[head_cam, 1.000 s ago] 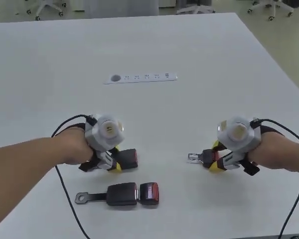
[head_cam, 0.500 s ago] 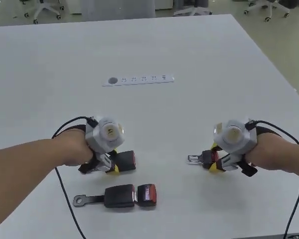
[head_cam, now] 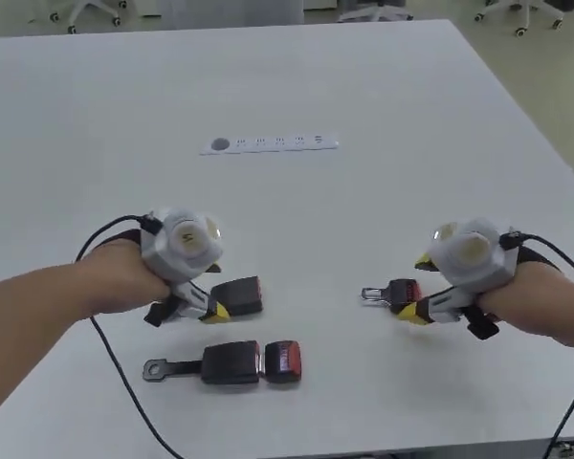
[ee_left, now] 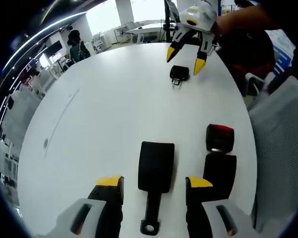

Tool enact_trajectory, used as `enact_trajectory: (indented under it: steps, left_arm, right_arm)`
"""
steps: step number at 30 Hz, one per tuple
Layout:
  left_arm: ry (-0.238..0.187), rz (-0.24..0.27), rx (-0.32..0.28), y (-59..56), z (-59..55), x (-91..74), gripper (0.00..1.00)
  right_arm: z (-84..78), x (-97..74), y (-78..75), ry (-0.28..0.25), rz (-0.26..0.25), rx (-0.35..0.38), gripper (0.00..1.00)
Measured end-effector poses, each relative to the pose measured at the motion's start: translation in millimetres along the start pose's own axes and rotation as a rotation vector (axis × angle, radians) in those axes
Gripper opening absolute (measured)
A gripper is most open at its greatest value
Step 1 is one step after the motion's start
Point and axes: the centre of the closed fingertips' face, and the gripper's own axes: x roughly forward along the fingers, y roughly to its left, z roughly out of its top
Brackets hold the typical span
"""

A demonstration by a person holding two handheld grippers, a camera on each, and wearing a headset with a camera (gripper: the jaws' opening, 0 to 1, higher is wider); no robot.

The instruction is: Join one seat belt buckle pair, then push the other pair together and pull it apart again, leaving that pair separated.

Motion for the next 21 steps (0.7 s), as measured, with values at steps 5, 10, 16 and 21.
enact_trajectory:
  steps: [5, 10, 16, 21]
  left_arm:
    - [-0.047, 0.059, -0.025, -6.4, -6.9, -25.7, 0.58]
    - [-0.070, 0.101, -0.054, -21.7, -23.3, -47.6, 0.63]
    - [-0.121, 0.164, -0.162, -36.9, -40.1, -74.0, 0.72]
    - [-0.160, 0.192, -0.230, -51.9, -59.3, -85.1, 0.78]
  right_arm:
    - [16.6, -15.1, 15.9, -0.086, -0.022, 0.010, 0.59]
    - [26.9, -32.9, 34.9, -0.140, -0.039, 0.022, 0.65]
    - [24.4, -50.9, 54.1, -0.157, -0.048, 0.026, 0.70]
    - [16.9, -62.1, 60.3, -0.161, -0.072, 0.036, 0.77]
